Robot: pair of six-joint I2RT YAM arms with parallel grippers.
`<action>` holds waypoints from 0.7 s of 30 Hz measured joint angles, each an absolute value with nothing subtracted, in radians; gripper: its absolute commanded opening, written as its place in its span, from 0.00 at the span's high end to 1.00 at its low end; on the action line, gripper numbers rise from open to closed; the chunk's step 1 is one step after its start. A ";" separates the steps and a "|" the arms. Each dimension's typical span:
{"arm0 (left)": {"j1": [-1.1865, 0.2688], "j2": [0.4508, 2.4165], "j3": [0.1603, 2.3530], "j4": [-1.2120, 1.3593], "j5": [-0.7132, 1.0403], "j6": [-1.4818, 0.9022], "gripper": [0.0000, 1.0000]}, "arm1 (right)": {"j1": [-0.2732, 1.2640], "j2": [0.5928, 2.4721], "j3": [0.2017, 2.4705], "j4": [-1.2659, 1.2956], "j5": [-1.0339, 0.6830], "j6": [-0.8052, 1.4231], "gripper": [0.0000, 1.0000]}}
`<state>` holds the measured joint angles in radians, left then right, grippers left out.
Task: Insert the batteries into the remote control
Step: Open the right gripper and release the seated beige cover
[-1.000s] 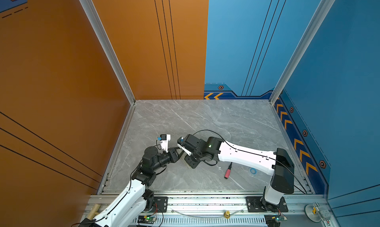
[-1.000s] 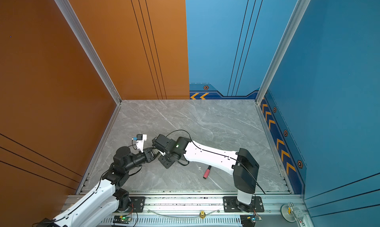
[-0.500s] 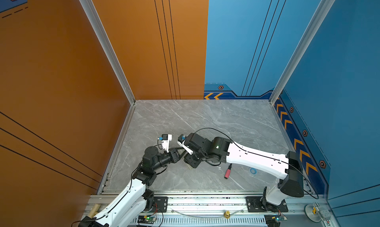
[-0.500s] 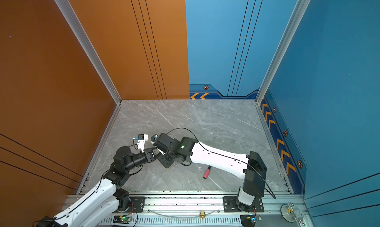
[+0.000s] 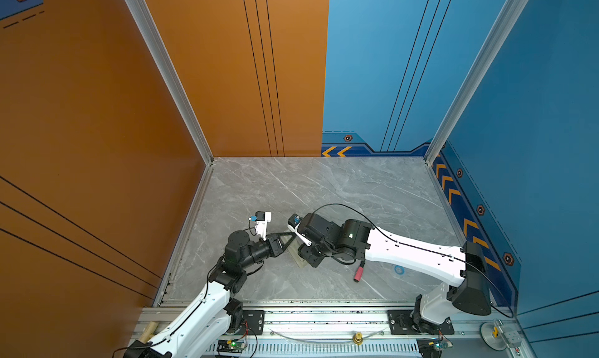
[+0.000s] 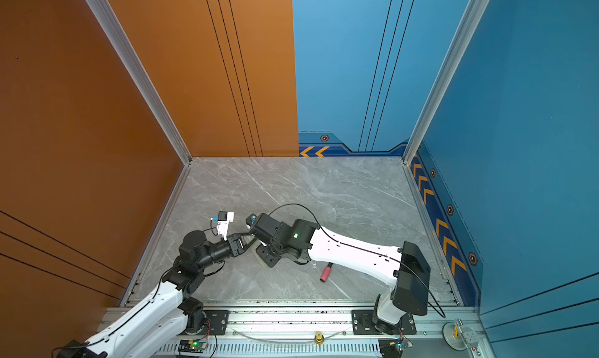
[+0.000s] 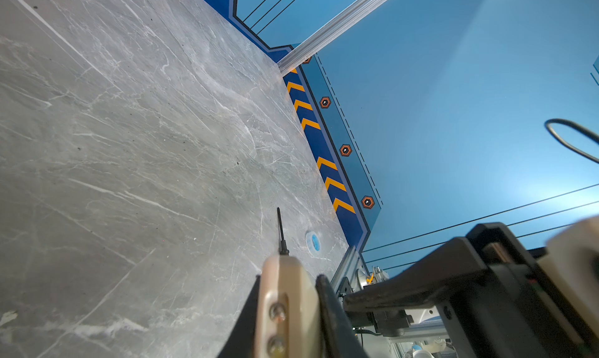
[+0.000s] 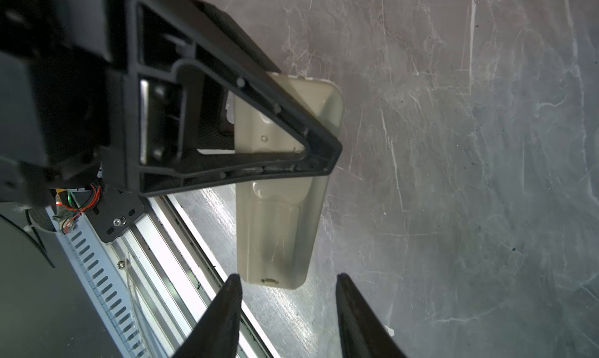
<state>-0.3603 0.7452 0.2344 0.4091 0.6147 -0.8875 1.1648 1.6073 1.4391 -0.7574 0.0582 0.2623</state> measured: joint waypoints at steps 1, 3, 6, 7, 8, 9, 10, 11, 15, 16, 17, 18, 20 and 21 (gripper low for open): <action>-0.360 0.745 0.234 0.410 0.615 -0.888 1.00 | 1.163 1.610 1.436 -0.756 0.058 0.262 0.55; -0.360 0.745 0.234 0.410 0.616 -0.889 1.00 | 1.158 1.613 1.428 -0.752 0.058 0.262 0.55; -0.360 0.744 0.234 0.413 0.619 -0.892 1.00 | 1.150 1.617 1.414 -0.743 0.058 0.262 0.55; -0.360 0.744 0.234 0.413 0.620 -0.892 1.00 | 1.147 1.620 1.408 -0.738 0.057 0.263 0.55; -0.360 0.744 0.234 0.415 0.622 -0.892 1.00 | 1.145 1.623 1.402 -0.733 0.057 0.263 0.55; -0.360 0.744 0.234 0.416 0.622 -0.892 1.00 | 1.143 1.627 1.396 -0.727 0.057 0.263 0.56; -0.360 0.744 0.234 0.416 0.622 -0.891 1.00 | 1.140 1.632 1.390 -0.721 0.057 0.263 0.56; -0.359 0.744 0.234 0.414 0.620 -0.890 1.00 | 1.139 1.636 1.384 -0.716 0.057 0.263 0.56; -0.352 0.746 0.234 0.399 0.605 -0.885 1.00 | 1.134 1.648 1.373 -0.705 0.052 0.263 0.56; -0.350 0.746 0.234 0.397 0.603 -0.884 1.00 | 1.133 1.650 1.372 -0.702 0.049 0.263 0.56; -0.350 0.746 0.234 0.396 0.602 -0.884 1.00 | 1.132 1.650 1.371 -0.699 0.049 0.263 0.56; -0.347 0.746 0.234 0.396 0.602 -0.884 1.00 | 1.132 1.650 1.371 -0.696 0.049 0.263 0.56; -0.347 0.746 0.234 0.396 0.602 -0.884 1.00 | 1.132 1.650 1.371 -0.694 0.049 0.263 0.54; -0.347 0.746 0.234 0.395 0.602 -0.884 1.00 | 1.132 1.650 1.371 -0.694 0.049 0.265 0.53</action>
<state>-0.3470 0.7464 0.2337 0.3946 0.6022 -0.8841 1.1320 1.6497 1.3708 -0.6945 0.0490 0.2649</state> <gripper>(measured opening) 0.242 0.452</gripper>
